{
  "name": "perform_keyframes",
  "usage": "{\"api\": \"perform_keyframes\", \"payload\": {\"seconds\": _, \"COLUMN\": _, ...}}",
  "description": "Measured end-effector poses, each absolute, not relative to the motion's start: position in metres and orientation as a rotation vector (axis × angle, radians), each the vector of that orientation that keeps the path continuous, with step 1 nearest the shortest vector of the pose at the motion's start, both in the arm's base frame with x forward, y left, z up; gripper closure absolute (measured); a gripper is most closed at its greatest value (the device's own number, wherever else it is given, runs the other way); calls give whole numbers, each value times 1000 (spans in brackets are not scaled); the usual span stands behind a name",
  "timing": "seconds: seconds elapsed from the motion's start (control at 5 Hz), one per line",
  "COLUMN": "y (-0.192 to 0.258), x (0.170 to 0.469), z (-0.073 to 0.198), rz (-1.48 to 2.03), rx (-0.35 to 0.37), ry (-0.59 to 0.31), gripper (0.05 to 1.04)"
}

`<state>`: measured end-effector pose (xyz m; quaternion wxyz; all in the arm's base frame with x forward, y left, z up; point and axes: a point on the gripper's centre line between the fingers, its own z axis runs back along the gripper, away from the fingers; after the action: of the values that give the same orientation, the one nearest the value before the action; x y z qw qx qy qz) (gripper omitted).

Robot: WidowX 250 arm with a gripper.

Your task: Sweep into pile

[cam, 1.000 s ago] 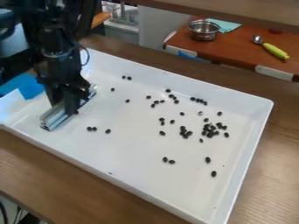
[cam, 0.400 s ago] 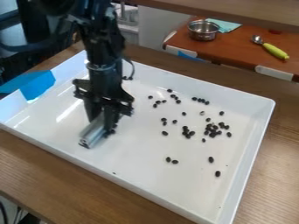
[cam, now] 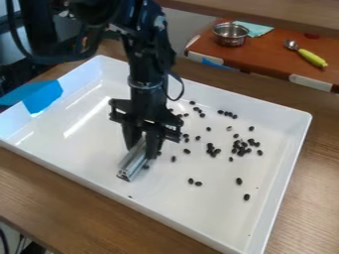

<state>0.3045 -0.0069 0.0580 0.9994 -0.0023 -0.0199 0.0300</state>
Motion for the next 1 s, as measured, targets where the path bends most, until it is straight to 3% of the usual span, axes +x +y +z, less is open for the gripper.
{"api": "perform_keyframes", "payload": {"seconds": 1.0, "y": -131, "x": 290, "z": 59, "rz": 0, "rx": -113, "ry": -1, "gripper": 711}}
